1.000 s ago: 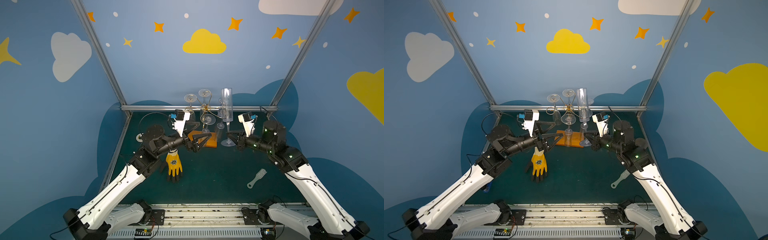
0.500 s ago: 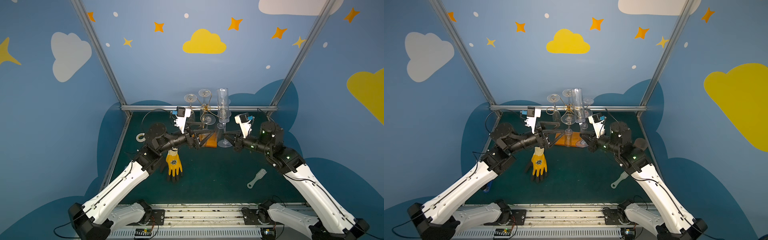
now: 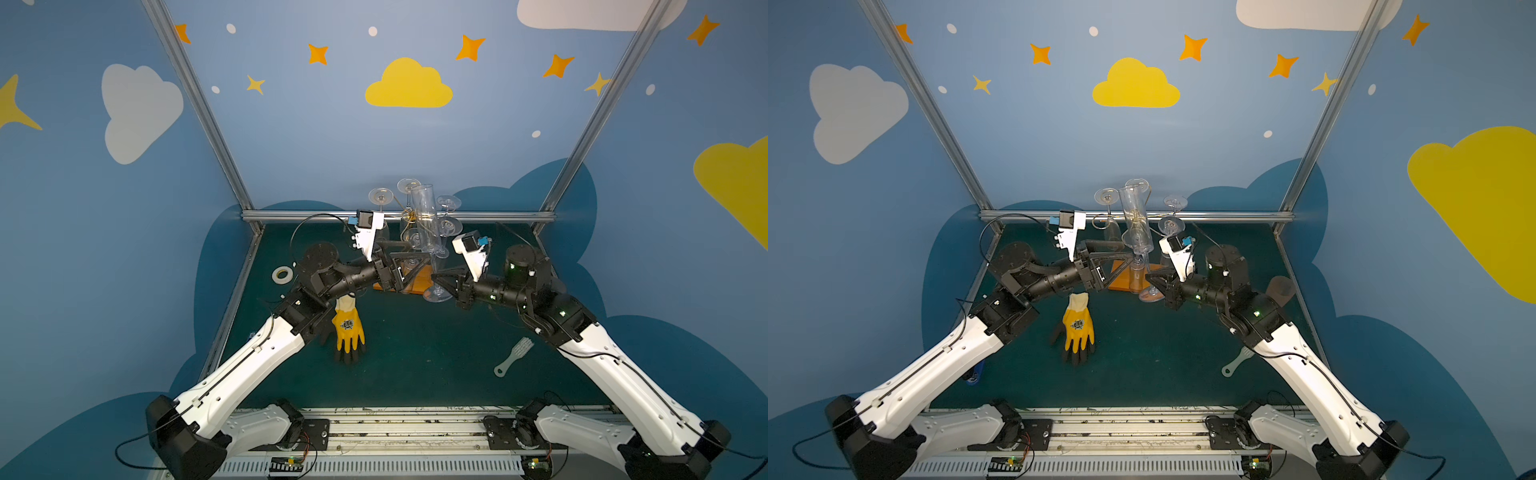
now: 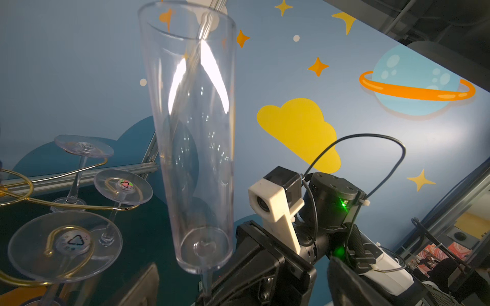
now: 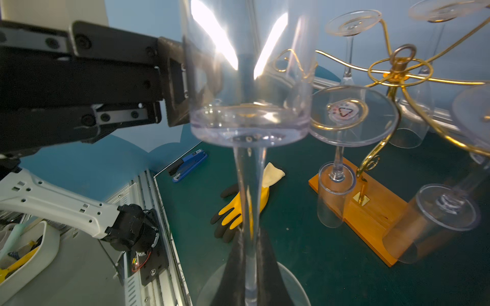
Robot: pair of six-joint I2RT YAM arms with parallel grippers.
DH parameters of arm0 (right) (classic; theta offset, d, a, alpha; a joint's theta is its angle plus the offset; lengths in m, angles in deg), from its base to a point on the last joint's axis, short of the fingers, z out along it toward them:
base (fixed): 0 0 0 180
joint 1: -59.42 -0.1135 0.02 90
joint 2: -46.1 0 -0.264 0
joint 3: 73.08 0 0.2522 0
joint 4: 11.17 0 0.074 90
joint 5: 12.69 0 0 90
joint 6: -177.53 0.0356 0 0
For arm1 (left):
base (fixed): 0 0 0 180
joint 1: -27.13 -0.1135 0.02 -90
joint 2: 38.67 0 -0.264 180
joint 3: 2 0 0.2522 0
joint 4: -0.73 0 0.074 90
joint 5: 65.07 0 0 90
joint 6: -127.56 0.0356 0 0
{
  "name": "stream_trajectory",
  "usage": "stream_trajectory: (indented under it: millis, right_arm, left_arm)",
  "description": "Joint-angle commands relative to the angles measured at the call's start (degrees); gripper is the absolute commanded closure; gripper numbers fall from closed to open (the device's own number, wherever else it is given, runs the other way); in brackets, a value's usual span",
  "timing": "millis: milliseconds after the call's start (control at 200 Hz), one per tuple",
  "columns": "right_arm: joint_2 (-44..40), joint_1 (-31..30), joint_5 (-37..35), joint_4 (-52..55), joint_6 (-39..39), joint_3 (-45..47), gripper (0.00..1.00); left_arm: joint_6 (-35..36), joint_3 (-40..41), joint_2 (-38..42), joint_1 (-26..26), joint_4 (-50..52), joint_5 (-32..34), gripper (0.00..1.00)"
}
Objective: Take the wine glass off the wine glass rack
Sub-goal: Pick up the wine glass from the wine glass rack.
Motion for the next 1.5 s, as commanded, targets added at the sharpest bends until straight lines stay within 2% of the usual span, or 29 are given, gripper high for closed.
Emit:
stream_trajectory:
  millis: [0, 190, 456, 826, 1086, 1281, 1367, 1372, 1427, 1457, 1492]
  right_arm:
    - [-0.7, -1.7, 2.8, -3.7, -3.4, 0.8, 1.0]
    - [-0.8, -3.9, 3.4, -4.1, -4.6, 2.1, 1.0]
    - [0.4, -6.2, 5.0, -5.0, -6.0, 2.8, 1.0]
    - [1.3, -7.2, 5.3, -5.6, -6.5, 3.8, 1.0]
    - [1.6, -7.8, 4.1, -5.0, -7.2, 3.9, 1.0]
    - [1.8, -8.2, 3.7, -5.0, -7.5, 3.6, 1.0]
    - [1.8, -8.4, 0.3, -5.0, -7.0, 3.7, 1.0]
    - [1.7, -8.4, -0.1, -5.0, -6.9, 3.7, 0.99]
    - [1.3, -8.5, -2.5, -5.2, -6.8, 3.9, 0.59]
    - [0.8, -8.4, -3.5, -5.3, -7.0, 4.1, 0.47]
    - [0.1, -8.4, -4.9, -5.8, -7.1, 4.3, 0.4]
  left_arm:
    - [-0.5, -1.5, -0.1, -0.5, -1.7, 4.1, 0.03]
    - [-0.6, -0.7, 0.2, -1.0, -3.7, 6.3, 0.04]
    - [0.3, -0.1, 0.3, -1.1, -4.6, 6.8, 0.12]
    - [1.4, 2.0, 1.7, -1.1, -6.9, 8.6, 0.31]
    - [1.8, 2.6, 2.3, -1.1, -7.9, 7.7, 0.54]
    - [2.6, 2.8, 3.0, -1.1, -7.3, 7.1, 0.61]
    - [3.8, 3.1, 3.8, -1.1, -7.0, 7.1, 0.63]
    - [3.9, 3.1, 3.8, -1.1, -7.0, 7.1, 0.63]
    - [4.9, 3.6, 4.6, -1.0, -6.9, 7.5, 0.63]
    - [5.5, 3.9, 5.1, -1.0, -6.8, 8.0, 0.63]
    - [6.4, 4.3, 5.7, -1.0, -6.3, 8.6, 0.63]
